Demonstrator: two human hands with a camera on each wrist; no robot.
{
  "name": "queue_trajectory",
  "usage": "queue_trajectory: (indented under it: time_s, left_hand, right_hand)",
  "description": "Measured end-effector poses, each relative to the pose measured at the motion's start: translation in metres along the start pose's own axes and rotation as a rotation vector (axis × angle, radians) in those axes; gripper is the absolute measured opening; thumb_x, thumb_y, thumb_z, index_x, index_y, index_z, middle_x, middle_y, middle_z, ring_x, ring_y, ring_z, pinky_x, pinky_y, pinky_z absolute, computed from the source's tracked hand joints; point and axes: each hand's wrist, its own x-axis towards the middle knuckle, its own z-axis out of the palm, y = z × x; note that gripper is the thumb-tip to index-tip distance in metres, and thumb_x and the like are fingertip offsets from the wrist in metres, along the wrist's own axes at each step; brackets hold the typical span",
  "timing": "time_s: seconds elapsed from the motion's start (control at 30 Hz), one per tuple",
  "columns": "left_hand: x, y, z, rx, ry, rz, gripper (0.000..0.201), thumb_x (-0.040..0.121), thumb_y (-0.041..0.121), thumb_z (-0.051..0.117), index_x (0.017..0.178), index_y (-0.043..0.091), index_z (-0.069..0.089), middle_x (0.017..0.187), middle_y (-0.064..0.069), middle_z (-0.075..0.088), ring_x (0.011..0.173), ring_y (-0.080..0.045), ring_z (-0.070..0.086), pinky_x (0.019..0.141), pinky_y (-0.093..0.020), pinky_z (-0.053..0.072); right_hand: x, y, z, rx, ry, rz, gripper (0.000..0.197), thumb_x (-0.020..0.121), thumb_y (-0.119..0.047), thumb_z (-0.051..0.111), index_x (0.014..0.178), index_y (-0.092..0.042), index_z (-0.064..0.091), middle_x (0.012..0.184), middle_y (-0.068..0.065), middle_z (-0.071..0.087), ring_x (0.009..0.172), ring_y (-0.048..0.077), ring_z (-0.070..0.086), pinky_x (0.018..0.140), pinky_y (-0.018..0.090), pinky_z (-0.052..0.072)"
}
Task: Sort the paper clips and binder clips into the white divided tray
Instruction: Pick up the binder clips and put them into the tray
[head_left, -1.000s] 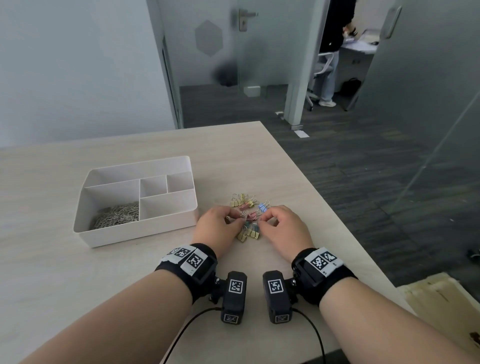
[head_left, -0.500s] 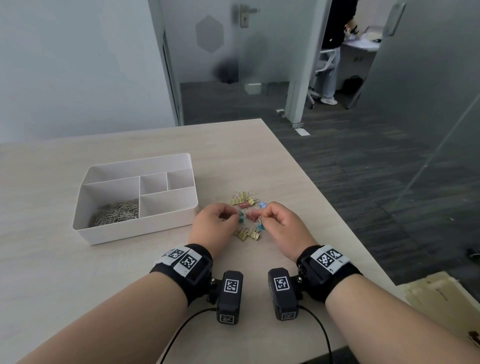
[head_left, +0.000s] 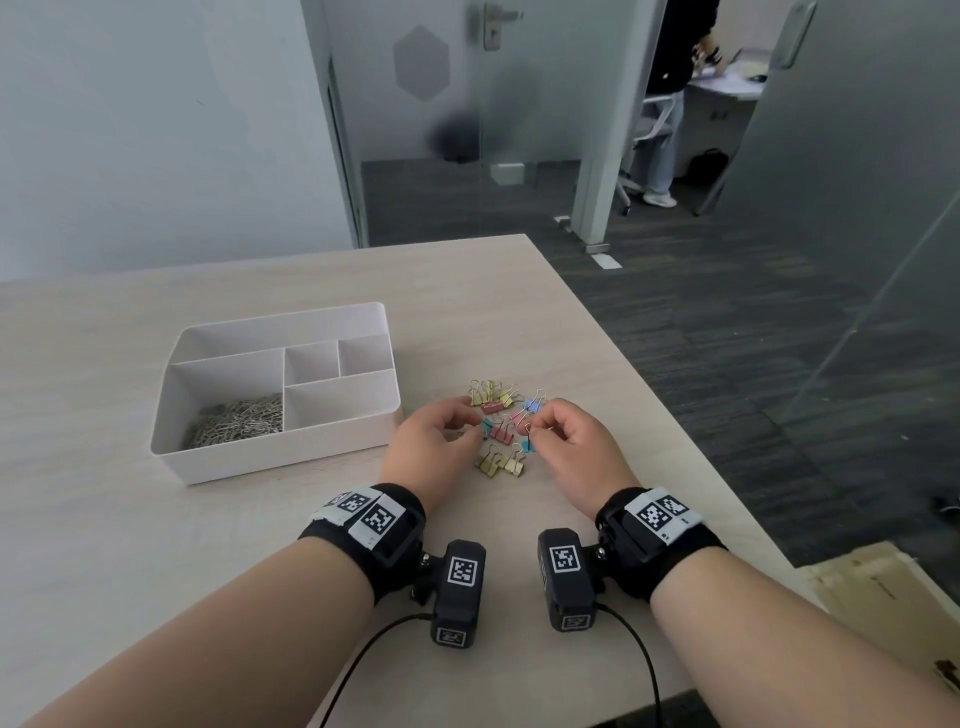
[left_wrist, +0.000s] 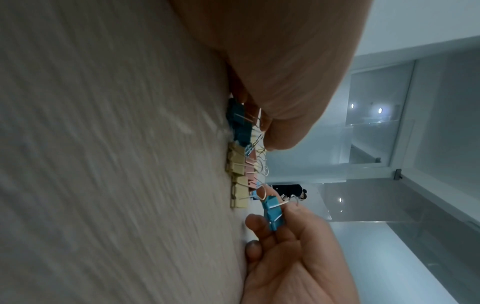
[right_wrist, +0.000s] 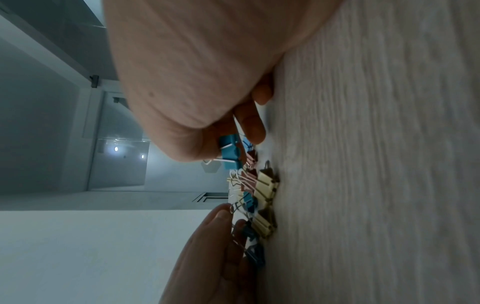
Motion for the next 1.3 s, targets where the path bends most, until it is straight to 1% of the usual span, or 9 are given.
queue_trajectory:
  time_s: [0.17,0.3,0.47,0.67,0.83,0.93,1.03,1.17,1.3]
  left_hand:
    - [0.003,0.003,0.002,0.192,-0.013,0.004,0.01,0.085,0.026,0.07,0.088,0.036,0.071,0.091,0.017,0.066,0.081,-0.009,0.062,0.073,-0.023,0.05]
    - [0.002,0.005,-0.001,0.214,-0.042,0.002,0.015,0.087,0.024,0.069,0.097,0.033,0.076,0.096,0.014,0.069,0.085,-0.007,0.062,0.079,-0.023,0.051]
    - [-0.006,0.004,-0.008,0.05,-0.009,-0.015,0.024,0.089,0.015,0.065,0.098,0.034,0.076,0.101,0.017,0.071,0.09,-0.002,0.064,0.082,-0.02,0.052]
    - [-0.017,-0.003,-0.021,-0.151,0.049,-0.053,0.03,0.089,0.011,0.065,0.089,0.039,0.076,0.095,0.012,0.074,0.068,-0.004,0.066,0.074,-0.024,0.058]
    - [-0.023,-0.007,-0.032,-0.34,0.105,-0.1,0.025,0.093,0.009,0.065,0.093,0.031,0.077,0.097,0.01,0.077,0.089,-0.006,0.072,0.079,-0.018,0.054]
    - [-0.026,-0.011,-0.041,-0.421,0.11,-0.135,0.025,0.093,0.006,0.064,0.098,0.026,0.077,0.098,0.01,0.078,0.086,-0.002,0.07,0.084,-0.021,0.054]
    - [-0.028,-0.016,-0.049,-0.474,0.116,-0.158,0.03,0.093,-0.001,0.06,0.094,0.023,0.077,0.093,0.008,0.078,0.076,-0.003,0.068,0.075,-0.022,0.054]
    - [-0.033,-0.02,-0.054,-0.57,0.109,-0.204,0.029,0.092,-0.007,0.06,0.091,0.017,0.077,0.09,0.001,0.078,0.072,-0.009,0.068,0.063,-0.02,0.054]
    - [-0.041,-0.021,-0.066,-0.648,0.071,-0.251,0.027,0.09,-0.012,0.059,0.09,0.009,0.075,0.084,-0.006,0.077,0.07,-0.015,0.069,0.059,-0.023,0.055]
  right_hand:
    - [0.0,0.0,0.001,0.007,0.008,0.002,0.011,0.085,-0.025,0.057,0.074,-0.021,0.057,0.072,0.0,0.066,0.066,0.023,0.057,0.062,0.039,0.047]
    - [-0.001,0.0,0.0,0.006,0.008,0.008,0.015,0.088,-0.02,0.059,0.073,-0.02,0.057,0.06,-0.012,0.05,0.056,0.009,0.041,0.057,0.031,0.038]
    - [-0.002,-0.001,-0.001,0.03,0.021,0.015,0.013,0.088,-0.02,0.057,0.075,-0.018,0.058,0.074,0.008,0.063,0.063,0.014,0.047,0.061,0.033,0.041]
    - [-0.001,-0.001,-0.002,0.047,0.055,0.032,0.012,0.09,-0.017,0.057,0.081,-0.015,0.064,0.082,0.004,0.071,0.068,0.016,0.055,0.067,0.039,0.049]
    - [-0.002,0.001,-0.001,0.103,0.082,0.065,0.011,0.086,-0.017,0.056,0.08,-0.019,0.065,0.088,-0.003,0.076,0.078,0.03,0.065,0.078,0.052,0.055]
    - [-0.004,-0.003,-0.003,0.173,0.165,0.091,0.014,0.09,-0.009,0.054,0.085,-0.017,0.063,0.091,-0.001,0.076,0.073,0.019,0.066,0.069,0.036,0.054]
    - [-0.01,-0.019,-0.002,0.231,0.221,0.076,0.022,0.091,-0.007,0.053,0.088,-0.023,0.068,0.088,0.005,0.072,0.062,0.01,0.06,0.058,0.033,0.051]
    - [-0.018,-0.057,0.018,0.115,0.033,-0.07,0.026,0.094,-0.005,0.053,0.097,-0.018,0.075,0.083,-0.006,0.065,0.055,0.002,0.059,0.053,0.023,0.051]
    - [-0.007,-0.074,0.045,-0.21,-0.138,-0.212,0.016,0.091,-0.015,0.063,0.098,-0.02,0.076,0.096,-0.01,0.063,0.069,0.005,0.06,0.071,0.023,0.052]
